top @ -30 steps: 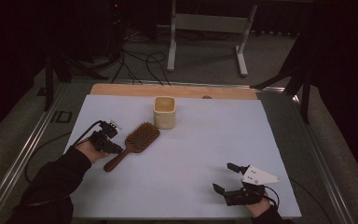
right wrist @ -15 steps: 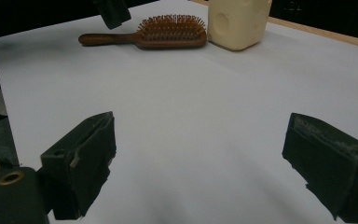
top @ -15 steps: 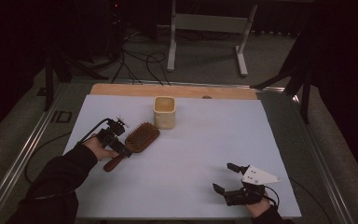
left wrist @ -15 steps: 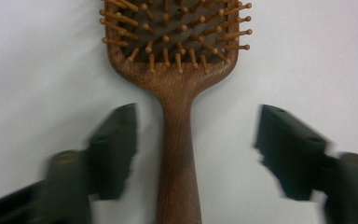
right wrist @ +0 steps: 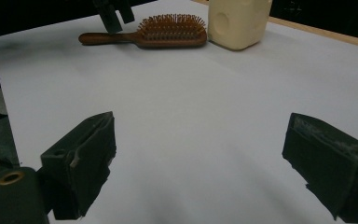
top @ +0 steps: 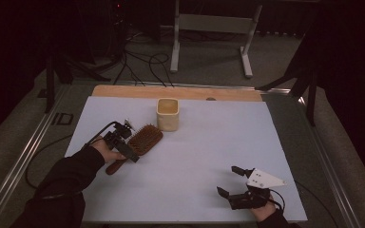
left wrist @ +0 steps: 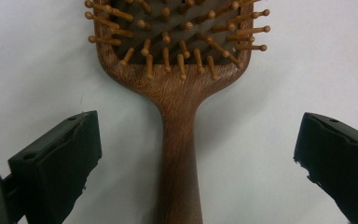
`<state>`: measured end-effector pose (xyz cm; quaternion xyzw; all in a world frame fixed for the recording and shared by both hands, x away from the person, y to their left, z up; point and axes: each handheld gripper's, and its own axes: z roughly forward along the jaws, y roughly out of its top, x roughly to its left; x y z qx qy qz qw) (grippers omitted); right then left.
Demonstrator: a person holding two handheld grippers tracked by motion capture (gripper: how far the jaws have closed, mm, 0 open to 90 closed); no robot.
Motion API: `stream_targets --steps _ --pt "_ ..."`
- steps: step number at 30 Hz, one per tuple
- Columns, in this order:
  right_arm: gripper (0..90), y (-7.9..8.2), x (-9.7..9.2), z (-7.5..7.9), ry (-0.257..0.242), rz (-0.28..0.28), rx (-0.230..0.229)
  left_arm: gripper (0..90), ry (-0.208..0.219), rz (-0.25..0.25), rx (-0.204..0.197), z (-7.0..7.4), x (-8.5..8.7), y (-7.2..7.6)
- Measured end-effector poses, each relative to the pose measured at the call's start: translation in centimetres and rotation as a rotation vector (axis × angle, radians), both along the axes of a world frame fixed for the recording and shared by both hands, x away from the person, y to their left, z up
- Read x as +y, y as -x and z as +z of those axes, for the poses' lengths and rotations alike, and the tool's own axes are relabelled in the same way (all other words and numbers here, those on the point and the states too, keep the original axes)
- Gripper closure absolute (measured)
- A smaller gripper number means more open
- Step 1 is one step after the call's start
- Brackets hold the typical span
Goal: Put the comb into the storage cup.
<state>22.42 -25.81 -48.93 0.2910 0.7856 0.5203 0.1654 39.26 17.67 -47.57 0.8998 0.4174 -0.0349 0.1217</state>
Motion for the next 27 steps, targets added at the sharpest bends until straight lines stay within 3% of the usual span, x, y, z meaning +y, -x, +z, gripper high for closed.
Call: stream_targets --steps 5,13,20,27 --pt "9.5 0.0 0.0 0.0 0.000 0.000 -0.002 6.9 -0.012 0.017 0.014 -0.2 -0.1 -0.2" --pt "9.4 0.0 0.0 0.0 0.000 0.001 -0.003 23.2 -0.033 0.014 0.035 -0.5 -0.1 -0.4" --pt "9.5 0.0 0.0 0.0 0.000 0.000 -0.003 45.8 -0.044 0.024 0.032 -0.8 -0.3 -0.4" --pt "9.5 0.0 0.0 0.0 -0.001 0.001 -0.005 54.2 -0.066 0.030 0.032 -1.1 -0.4 -0.4"
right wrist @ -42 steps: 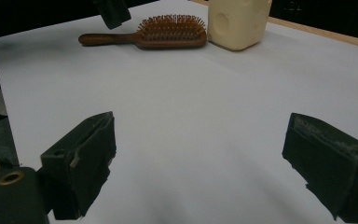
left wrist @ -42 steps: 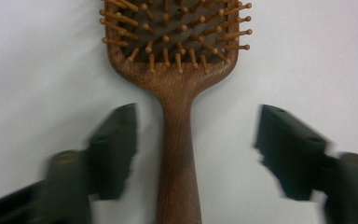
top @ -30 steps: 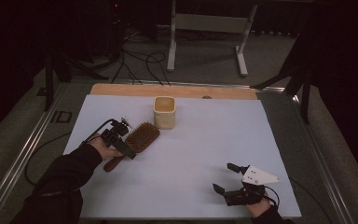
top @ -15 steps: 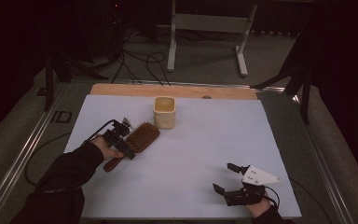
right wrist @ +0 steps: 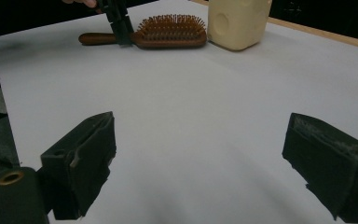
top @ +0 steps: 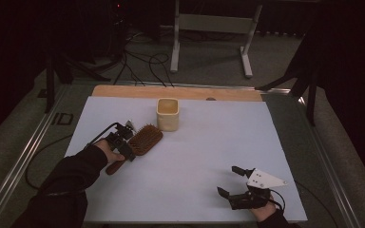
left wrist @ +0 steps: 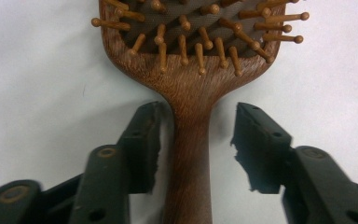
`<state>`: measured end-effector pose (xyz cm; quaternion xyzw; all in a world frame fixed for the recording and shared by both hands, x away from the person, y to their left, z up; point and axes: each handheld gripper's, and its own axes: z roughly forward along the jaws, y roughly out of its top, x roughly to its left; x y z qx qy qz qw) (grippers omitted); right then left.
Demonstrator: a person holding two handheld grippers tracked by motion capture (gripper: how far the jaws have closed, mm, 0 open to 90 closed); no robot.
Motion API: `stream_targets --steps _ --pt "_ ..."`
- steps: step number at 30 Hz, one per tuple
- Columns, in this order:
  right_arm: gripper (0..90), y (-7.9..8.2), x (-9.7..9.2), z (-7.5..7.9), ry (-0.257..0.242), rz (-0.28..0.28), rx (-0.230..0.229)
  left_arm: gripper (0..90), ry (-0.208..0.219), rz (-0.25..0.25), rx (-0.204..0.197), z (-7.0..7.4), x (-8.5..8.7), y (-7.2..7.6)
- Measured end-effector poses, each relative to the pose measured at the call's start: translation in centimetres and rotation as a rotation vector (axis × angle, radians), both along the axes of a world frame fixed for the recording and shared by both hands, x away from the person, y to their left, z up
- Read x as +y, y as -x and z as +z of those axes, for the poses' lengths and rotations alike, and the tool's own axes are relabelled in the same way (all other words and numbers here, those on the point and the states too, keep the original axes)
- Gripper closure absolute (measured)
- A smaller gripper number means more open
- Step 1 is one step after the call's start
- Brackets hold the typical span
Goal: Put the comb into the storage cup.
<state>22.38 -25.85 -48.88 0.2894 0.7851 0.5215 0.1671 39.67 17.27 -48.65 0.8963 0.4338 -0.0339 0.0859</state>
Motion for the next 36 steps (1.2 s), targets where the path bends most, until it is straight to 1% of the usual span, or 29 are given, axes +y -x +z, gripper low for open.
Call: stream_targets --steps 2,3,5,6,8,9,10,12,14,18,23,28,29,32,34,36 --pt "9.5 0.0 0.0 0.0 0.000 -0.001 0.001 55.5 -0.009 -0.002 -0.002 0.0 0.0 0.0" --pt "9.5 0.0 0.0 0.0 0.000 0.000 0.001 59.2 -0.012 -0.003 -0.002 0.0 0.0 0.0" --pt "9.4 0.0 0.0 0.0 0.000 -0.001 0.001 59.9 -0.016 -0.003 0.000 0.0 0.0 -0.1" --pt "9.4 0.0 0.0 0.0 0.000 0.000 0.001 62.5 -0.021 0.003 -0.003 0.0 0.0 -0.1" --pt "9.5 0.0 0.0 0.0 -0.001 -0.001 0.002 63.3 -0.038 0.006 -0.016 -0.1 -0.3 0.0" --pt "9.4 0.0 0.0 0.0 -0.002 -0.001 0.002 63.9 -0.057 -0.001 -0.029 -0.1 -0.5 0.2" --pt "9.5 0.0 0.0 0.0 -0.001 0.000 0.001 67.2 -0.076 -0.011 -0.043 -0.1 -0.6 0.3" --pt "9.5 0.0 0.1 0.0 0.000 0.001 0.001 68.3 -0.095 -0.022 -0.047 -0.1 -0.8 0.3" --pt "9.5 0.0 0.1 0.0 0.004 0.000 0.000 69.8 -0.095 -0.019 -0.052 -0.1 -0.9 0.4" --pt "9.4 0.0 0.0 0.0 0.000 -0.001 0.002 72.2 -0.079 -0.014 -0.055 -0.1 -0.7 0.5" --pt "9.5 0.0 0.0 0.0 0.002 -0.001 0.000 73.5 -0.041 -0.003 -0.056 -0.2 -0.1 0.5" --pt "9.4 0.0 -0.1 0.0 0.001 -0.004 0.002 74.0 -0.005 0.011 -0.094 -0.3 0.4 1.0" --pt "9.4 0.0 -0.1 0.0 0.000 -0.005 0.003 74.0 -0.002 0.005 -0.101 -0.2 0.5 1.1" --pt "9.5 0.1 -0.1 0.0 -0.002 -0.010 0.005 74.1 0.032 0.011 -0.133 -0.3 0.9 1.5" --pt "9.5 0.0 -0.2 0.0 -0.003 -0.010 0.005 74.1 0.038 0.007 -0.145 -0.3 1.1 1.7" --pt "9.5 0.0 -0.2 0.0 -0.002 -0.009 0.006 74.2 0.035 0.009 -0.162 -0.2 1.3 1.9"
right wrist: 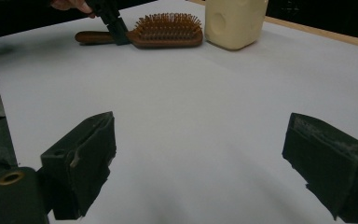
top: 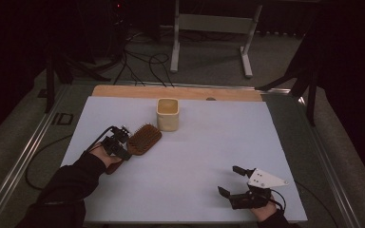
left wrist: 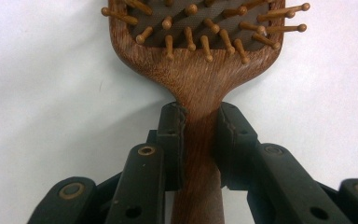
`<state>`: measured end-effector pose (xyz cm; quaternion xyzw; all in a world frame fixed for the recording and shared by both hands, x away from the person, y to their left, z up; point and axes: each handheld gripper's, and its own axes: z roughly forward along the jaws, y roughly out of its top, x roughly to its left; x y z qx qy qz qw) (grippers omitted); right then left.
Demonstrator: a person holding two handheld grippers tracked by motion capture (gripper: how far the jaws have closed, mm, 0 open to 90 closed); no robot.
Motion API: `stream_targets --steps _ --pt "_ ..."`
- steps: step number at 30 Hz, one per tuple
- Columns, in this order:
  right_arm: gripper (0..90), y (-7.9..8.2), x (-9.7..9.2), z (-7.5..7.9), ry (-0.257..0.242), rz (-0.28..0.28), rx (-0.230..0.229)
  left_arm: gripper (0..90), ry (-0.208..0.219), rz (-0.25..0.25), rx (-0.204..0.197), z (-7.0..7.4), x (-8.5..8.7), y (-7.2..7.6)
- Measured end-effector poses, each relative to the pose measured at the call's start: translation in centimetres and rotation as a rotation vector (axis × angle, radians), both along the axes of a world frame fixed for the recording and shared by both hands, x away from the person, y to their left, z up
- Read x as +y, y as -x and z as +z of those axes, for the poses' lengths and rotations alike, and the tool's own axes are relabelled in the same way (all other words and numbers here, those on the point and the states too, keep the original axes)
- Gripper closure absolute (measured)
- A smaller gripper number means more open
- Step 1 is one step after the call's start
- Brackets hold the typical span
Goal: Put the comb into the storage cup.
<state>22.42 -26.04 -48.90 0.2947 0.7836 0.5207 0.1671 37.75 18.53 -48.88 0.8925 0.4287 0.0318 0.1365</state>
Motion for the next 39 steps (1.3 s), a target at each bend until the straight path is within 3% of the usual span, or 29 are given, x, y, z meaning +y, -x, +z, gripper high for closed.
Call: stream_targets --steps 5,13,21,28,39 --pt "9.4 0.0 0.0 0.0 -0.001 -0.001 0.000 74.2 0.029 -0.004 -0.024 0.6 0.5 0.6" --pt "9.5 0.0 0.1 0.0 -0.003 0.001 0.001 74.2 0.114 0.006 -0.081 2.2 1.2 1.7" --pt "9.4 0.0 0.1 0.0 -0.003 -0.001 0.002 74.2 0.183 0.002 -0.161 3.8 1.6 3.1" --pt "9.5 0.0 0.1 0.0 -0.001 -0.003 0.000 74.2 0.219 -0.033 -0.211 4.7 0.8 4.0" --pt "9.5 -0.2 -0.3 0.0 0.008 -0.060 0.003 74.2 0.278 -0.081 -0.259 5.2 -1.6 4.7"
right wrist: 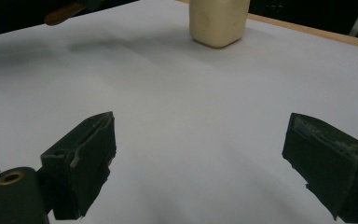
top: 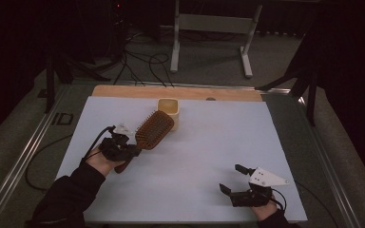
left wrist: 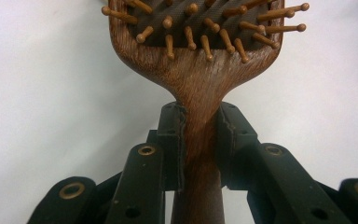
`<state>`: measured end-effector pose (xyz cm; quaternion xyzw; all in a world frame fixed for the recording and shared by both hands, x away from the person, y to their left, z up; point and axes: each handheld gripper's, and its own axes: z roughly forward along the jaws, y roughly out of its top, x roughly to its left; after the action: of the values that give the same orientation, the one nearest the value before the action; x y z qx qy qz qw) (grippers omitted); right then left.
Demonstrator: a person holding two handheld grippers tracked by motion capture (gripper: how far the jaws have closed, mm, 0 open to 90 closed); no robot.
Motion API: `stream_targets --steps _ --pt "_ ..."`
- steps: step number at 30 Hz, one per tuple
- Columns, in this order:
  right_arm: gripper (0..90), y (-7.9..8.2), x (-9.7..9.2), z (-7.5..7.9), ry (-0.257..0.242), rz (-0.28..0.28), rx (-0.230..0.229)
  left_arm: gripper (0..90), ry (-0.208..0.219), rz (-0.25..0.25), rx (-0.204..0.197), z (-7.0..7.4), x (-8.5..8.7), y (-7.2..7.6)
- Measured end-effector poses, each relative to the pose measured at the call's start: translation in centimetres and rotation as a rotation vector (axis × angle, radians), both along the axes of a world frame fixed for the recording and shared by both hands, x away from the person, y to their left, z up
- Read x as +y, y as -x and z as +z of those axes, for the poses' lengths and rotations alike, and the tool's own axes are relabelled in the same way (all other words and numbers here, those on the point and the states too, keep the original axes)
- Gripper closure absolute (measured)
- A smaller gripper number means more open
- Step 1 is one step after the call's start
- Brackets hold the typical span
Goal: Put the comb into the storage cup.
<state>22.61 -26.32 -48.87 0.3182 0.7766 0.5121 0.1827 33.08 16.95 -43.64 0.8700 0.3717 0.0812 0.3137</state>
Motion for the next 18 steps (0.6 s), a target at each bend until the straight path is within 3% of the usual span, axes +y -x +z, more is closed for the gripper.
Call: stream_targets --steps 18 --pt "9.5 0.0 0.0 0.0 -0.003 -0.004 0.006 74.2 0.097 -0.090 -0.042 -0.7 -3.3 0.9"
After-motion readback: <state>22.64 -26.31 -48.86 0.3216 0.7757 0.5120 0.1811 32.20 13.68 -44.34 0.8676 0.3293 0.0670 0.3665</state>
